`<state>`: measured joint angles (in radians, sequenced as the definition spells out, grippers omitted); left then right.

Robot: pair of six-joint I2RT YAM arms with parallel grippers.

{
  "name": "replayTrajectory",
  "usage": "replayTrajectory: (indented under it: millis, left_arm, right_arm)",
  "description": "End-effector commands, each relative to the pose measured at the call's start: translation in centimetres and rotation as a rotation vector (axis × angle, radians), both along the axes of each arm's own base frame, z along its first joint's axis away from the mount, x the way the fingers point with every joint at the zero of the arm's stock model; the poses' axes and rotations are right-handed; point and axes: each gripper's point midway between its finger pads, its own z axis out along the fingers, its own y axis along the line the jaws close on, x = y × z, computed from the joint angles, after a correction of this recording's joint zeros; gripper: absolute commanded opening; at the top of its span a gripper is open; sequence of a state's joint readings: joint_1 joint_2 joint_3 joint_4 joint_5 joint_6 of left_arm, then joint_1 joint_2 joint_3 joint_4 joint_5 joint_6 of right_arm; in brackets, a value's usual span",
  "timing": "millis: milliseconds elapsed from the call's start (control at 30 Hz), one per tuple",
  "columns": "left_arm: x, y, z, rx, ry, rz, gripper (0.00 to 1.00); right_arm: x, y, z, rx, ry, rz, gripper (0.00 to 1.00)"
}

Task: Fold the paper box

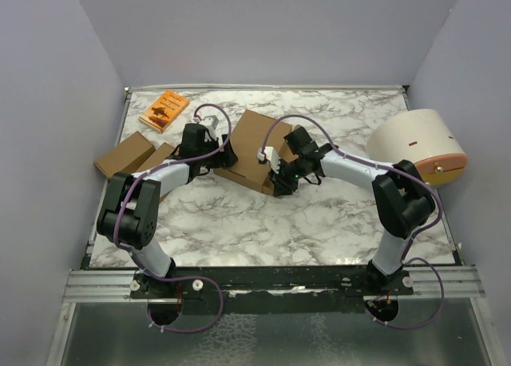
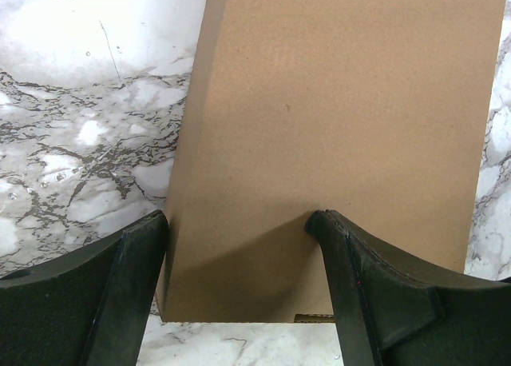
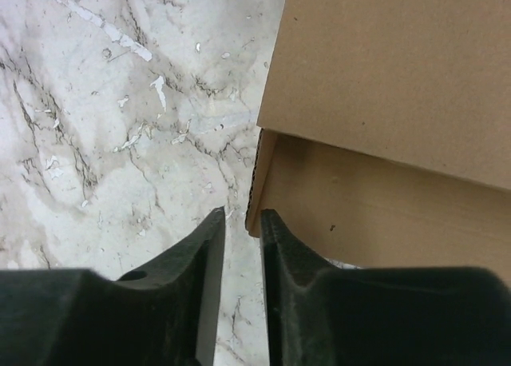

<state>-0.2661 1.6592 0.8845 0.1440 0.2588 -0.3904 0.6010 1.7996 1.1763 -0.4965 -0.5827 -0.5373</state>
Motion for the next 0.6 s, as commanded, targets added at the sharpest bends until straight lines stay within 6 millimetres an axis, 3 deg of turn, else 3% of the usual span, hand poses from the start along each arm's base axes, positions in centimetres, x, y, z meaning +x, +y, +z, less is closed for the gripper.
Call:
replayTrajectory:
  millis: [0, 267, 567]
  left_arm:
    - [-1.6, -0.5, -1.7, 0.005, 0.078, -0.033, 0.77]
    - [-1.6, -0.5, -1.6, 0.004, 0.077, -0.034, 0.77]
    - [-1.5, -0.7, -1.6, -0.002, 0.079, -0.038, 0.77]
  right_arm:
    - [0.4, 1.0, -0.1, 0.039, -0.01, 0.014, 0.21]
    - [0.6, 1.2, 0.0, 0.043, 0.003, 0.001, 0.06]
    - [1.0, 1.8, 2.0, 0.079, -0.026, -0.007, 0.01]
